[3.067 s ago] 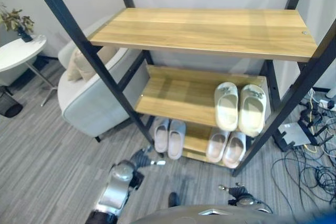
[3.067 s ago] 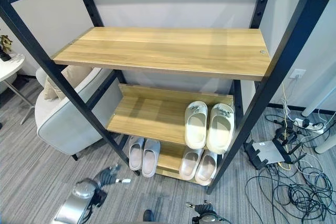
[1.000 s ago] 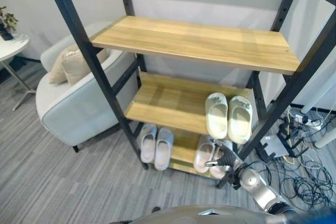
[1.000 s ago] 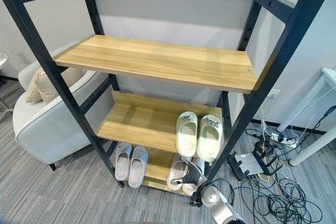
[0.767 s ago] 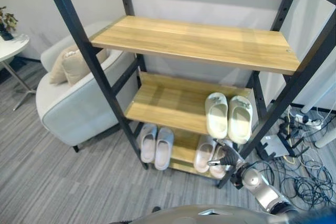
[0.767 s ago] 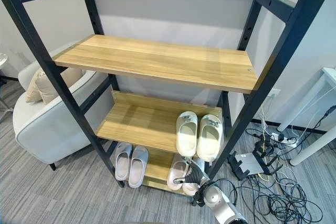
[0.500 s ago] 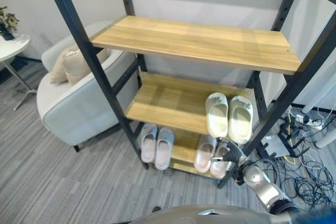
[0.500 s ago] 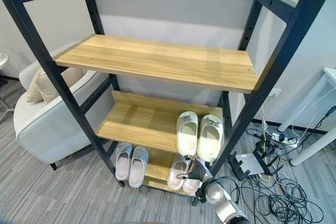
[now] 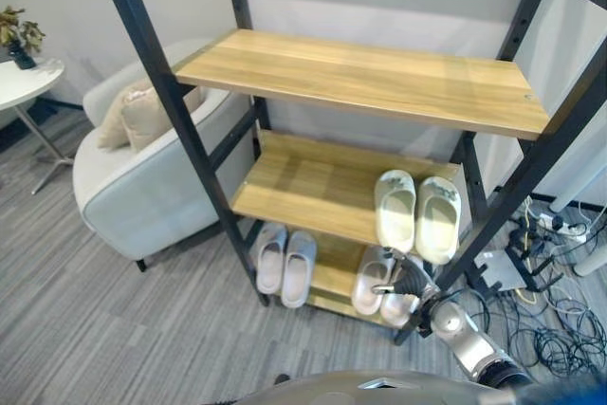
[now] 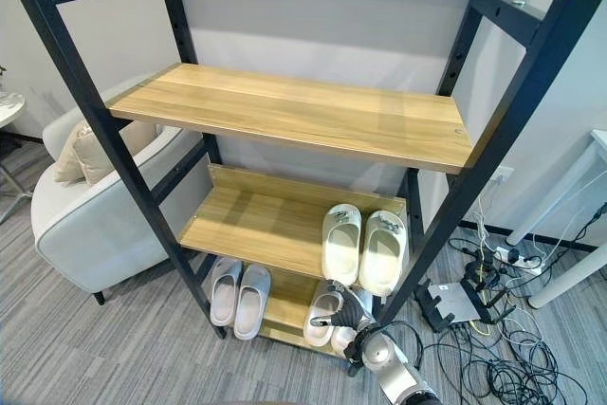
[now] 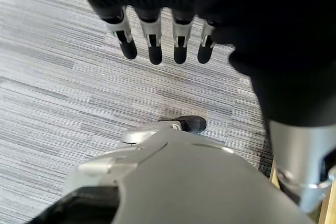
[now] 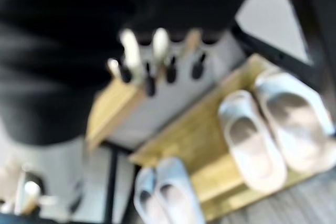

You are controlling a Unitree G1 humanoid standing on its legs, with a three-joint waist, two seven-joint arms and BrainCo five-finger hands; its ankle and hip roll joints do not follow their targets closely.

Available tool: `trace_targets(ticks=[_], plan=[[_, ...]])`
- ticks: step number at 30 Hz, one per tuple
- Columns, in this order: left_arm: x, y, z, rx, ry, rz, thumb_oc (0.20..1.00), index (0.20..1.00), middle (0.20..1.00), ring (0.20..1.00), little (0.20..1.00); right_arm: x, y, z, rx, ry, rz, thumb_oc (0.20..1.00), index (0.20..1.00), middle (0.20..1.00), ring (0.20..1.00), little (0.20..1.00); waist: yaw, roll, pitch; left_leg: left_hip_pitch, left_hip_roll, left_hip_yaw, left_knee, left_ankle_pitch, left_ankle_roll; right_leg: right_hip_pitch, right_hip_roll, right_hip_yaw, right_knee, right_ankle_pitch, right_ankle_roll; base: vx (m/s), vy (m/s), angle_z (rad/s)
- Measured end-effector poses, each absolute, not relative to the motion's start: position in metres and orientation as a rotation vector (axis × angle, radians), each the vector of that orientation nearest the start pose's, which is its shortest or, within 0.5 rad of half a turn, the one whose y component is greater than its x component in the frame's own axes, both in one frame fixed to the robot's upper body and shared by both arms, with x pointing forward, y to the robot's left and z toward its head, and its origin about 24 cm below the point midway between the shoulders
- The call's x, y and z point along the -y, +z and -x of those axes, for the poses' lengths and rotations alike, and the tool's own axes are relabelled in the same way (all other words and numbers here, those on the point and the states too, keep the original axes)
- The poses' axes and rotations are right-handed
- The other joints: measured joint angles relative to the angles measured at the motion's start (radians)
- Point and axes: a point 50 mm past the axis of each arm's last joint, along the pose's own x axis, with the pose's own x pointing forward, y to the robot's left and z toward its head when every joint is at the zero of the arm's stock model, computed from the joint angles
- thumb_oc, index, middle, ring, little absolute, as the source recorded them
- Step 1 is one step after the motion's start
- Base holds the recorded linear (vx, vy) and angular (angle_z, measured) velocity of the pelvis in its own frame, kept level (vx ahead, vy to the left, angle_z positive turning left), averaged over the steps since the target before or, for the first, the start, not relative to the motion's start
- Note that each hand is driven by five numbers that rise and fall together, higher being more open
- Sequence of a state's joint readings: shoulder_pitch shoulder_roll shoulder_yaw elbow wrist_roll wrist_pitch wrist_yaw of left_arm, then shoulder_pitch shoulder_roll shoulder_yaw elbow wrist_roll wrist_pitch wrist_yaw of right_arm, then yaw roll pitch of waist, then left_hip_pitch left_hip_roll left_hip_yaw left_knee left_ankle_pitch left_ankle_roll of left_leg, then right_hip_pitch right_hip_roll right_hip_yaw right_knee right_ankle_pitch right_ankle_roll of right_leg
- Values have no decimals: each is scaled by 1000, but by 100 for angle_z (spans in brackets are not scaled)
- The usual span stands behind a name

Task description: Arrange the slippers neatly on the shoe rack.

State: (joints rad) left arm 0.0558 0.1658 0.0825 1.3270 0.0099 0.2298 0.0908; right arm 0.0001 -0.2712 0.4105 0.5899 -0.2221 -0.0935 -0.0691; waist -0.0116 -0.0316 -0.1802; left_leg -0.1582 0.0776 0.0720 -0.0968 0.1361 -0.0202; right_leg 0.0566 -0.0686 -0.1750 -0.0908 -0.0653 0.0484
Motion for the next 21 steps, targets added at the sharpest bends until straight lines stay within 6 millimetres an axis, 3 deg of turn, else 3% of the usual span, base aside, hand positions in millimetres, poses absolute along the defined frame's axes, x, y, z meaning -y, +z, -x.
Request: trace_targets(ticks=[7, 14, 21], plan=[[-226, -174, -19, -1601, 271, -144, 1000, 1000, 1000, 1000, 1000, 141, -94, -195, -518, 389, 553, 1000, 1000, 1000, 1000, 1000, 7, -5, -6, 0, -3, -2, 0, 0, 0, 2, -1, -3, 0, -2, 0, 1, 1, 0], [-227, -174, -19, -1601, 272, -146, 1000, 1000, 1000, 1000, 1000, 140, -91, -211, -506, 374, 561, 1000, 1000, 1000, 1000, 1000, 13, -8, -8, -3, -4, -4, 0, 0, 0, 1, -1, -4, -1, -3, 1, 0, 0, 0], [-228, -174, -15, -1618, 278, -147, 1000, 1000, 1000, 1000, 1000, 143, -93, -210, -503, 337, 557, 1000, 1000, 1000, 1000, 1000, 27, -16, -13, -8, -7, -12, 0, 0, 0, 0, -2, -12, 0, -7, 2, 8, 5, 4]])
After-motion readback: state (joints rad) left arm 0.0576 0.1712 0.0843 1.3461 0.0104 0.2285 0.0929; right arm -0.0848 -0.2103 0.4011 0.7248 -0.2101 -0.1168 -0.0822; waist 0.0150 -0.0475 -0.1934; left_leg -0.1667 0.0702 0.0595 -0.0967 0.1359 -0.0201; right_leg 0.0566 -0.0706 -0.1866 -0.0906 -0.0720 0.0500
